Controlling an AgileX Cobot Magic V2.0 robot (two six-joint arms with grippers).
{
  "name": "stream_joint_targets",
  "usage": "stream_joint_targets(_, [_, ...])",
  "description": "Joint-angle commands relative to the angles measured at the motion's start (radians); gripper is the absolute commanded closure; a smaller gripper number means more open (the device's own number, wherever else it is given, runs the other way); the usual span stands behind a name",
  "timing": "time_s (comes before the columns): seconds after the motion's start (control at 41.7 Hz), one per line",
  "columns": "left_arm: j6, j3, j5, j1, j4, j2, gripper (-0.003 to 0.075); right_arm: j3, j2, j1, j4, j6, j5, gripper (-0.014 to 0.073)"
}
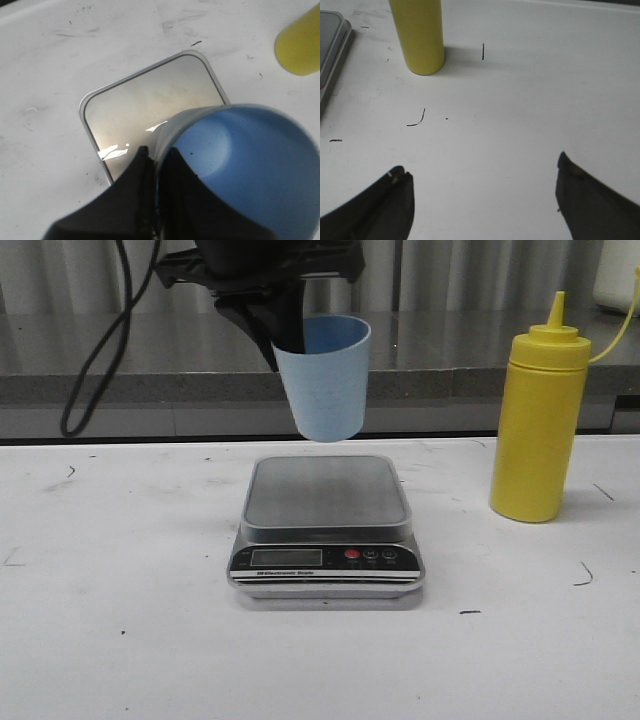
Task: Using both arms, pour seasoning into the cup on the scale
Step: 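Lift the blue cup with the left gripper and lower it onto the scale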
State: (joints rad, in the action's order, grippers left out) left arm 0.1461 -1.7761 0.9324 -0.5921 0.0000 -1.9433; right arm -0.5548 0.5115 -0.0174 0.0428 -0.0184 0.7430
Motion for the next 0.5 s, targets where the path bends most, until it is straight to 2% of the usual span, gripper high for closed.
stream_joint_targets(0.0, [0.024, -0.074, -0.01, -0.008, 0.012, -0.001, 0.0741, -0.026, 0.011, 0.004, 0.003, 0.007, -0.069, 0.0001])
stream_joint_targets(0.479, [0.024, -0.093, 0.019, -0.005, 0.03, -0.089, 0.074, -0.026, 0.011, 0.004, 0.003, 0.007, -0.069, 0.0001])
